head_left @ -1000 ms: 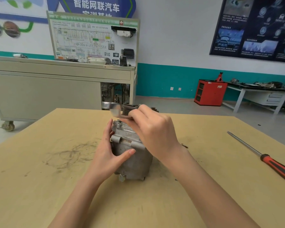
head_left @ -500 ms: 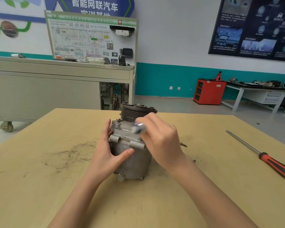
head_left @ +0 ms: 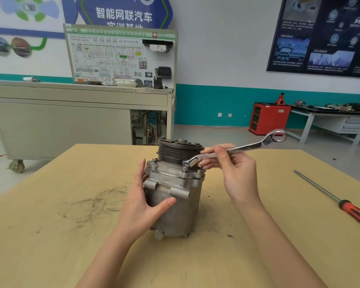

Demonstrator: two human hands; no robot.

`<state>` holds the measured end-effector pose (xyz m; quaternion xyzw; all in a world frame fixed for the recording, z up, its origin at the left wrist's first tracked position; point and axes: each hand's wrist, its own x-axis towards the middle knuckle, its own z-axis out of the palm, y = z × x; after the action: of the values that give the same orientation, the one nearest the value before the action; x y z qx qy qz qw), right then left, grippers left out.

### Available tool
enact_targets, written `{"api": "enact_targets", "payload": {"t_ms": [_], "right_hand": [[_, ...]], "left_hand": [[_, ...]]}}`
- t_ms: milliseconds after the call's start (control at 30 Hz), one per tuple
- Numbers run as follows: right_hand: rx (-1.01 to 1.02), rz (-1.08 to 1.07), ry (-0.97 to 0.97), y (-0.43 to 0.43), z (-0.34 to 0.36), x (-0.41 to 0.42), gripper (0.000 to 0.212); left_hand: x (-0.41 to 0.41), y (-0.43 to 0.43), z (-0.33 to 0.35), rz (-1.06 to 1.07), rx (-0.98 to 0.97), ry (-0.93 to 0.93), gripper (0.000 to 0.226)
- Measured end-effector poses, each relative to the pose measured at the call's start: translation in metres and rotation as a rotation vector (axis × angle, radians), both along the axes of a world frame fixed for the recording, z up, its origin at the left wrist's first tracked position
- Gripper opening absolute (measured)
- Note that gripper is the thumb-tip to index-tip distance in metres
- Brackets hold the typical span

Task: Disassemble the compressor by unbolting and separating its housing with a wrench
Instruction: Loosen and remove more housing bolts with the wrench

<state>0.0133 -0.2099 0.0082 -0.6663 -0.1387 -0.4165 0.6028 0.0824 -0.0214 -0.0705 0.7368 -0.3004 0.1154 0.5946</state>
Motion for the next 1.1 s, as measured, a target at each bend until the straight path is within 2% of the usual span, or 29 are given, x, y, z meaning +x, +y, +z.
{"api": "enact_targets", "payload": {"t_ms": [100, 167, 233, 333, 367, 433, 533, 600, 633, 700, 767, 967, 1100], "right_hand": [[-0.470, -0.193, -0.189, 0.009, 0.014, -0.011, 0.017], [-0.688, -0.274, -0.274, 0.013, 0.013, -0.016, 0.020], [-0.745, -0.275, -0.278, 0.016, 0.009, -0.021, 0.023], [-0.716, -0.267, -0.273, 0.014, 0.004, -0.020, 0.026], [-0.663, -0.239, -0.262, 0.012, 0.003, -0.017, 0.027], [-0.385, -0.074, -0.159, 0.002, -0.001, -0.010, 0.021], [0.160, 0.271, 0.165, -0.018, -0.007, 0.006, 0.031], [0.424, 0.429, 0.362, -0.027, -0.011, 0.017, 0.039], [0.502, 0.461, 0.406, -0.031, -0.013, 0.022, 0.040], [0.523, 0.470, 0.405, -0.034, -0.013, 0.025, 0.034], [0.404, 0.427, 0.324, -0.035, -0.007, 0.017, 0.028], [-0.243, 0.158, 0.218, -0.007, 0.028, -0.025, 0.024], [-0.707, -0.168, 0.002, 0.014, 0.033, -0.038, 0.015]], "left_hand": [[0.001, -0.001, -0.001, 0.023, 0.013, -0.012, 0.105], [0.000, -0.002, -0.001, 0.030, 0.017, -0.017, 0.103], [-0.001, -0.002, -0.001, 0.026, 0.016, -0.013, 0.103], [-0.002, -0.001, -0.001, 0.027, 0.015, -0.009, 0.103], [-0.002, -0.001, -0.001, 0.028, 0.013, -0.005, 0.103], [-0.002, -0.001, 0.000, 0.022, 0.013, 0.007, 0.104], [-0.003, -0.001, 0.001, 0.018, 0.012, 0.009, 0.104], [-0.004, -0.001, 0.001, 0.019, 0.016, 0.008, 0.104], [-0.004, -0.001, 0.002, 0.016, 0.016, 0.007, 0.104], [-0.004, 0.000, 0.001, 0.008, 0.021, 0.007, 0.104], [-0.004, 0.000, 0.001, 0.013, 0.026, -0.002, 0.104], [-0.003, -0.001, 0.001, 0.013, 0.018, -0.001, 0.102], [-0.003, -0.001, 0.001, 0.016, 0.020, -0.005, 0.103]]}}
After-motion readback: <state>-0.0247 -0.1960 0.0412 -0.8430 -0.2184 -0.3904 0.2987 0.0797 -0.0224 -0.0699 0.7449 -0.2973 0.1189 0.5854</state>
